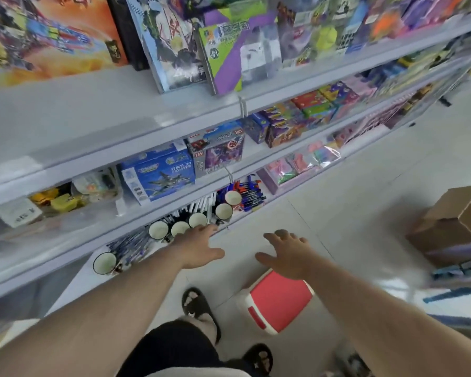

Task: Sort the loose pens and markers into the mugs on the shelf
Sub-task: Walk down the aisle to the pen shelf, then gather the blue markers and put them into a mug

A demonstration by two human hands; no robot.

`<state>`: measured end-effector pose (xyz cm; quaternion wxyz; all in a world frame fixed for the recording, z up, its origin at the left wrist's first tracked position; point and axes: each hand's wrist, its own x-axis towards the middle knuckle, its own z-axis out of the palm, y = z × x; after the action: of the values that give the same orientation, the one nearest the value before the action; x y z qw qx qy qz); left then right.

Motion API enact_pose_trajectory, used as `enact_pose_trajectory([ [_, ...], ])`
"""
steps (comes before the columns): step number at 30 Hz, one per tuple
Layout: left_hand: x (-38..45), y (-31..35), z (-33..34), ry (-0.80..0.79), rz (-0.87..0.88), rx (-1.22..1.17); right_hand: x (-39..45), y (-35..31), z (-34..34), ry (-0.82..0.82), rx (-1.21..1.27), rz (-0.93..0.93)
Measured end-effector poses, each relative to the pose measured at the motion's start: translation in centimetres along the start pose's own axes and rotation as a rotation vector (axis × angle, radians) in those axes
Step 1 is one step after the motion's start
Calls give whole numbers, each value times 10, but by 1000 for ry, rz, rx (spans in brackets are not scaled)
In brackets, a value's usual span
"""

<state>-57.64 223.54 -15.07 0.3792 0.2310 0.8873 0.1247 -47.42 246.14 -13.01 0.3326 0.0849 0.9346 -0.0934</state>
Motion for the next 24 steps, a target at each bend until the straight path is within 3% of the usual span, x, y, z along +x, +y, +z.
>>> enact_pose_trajectory([
  [10,87,-46,-33,51,-7,-117,108,-34,-39,9,-124,-56],
  [16,104,-66,-14,24,-5,-197,145,-45,-37,-92,-191,-125],
  [24,162,-93,12,52,-158,-327,233,-22,-36,-128,-326,-253],
])
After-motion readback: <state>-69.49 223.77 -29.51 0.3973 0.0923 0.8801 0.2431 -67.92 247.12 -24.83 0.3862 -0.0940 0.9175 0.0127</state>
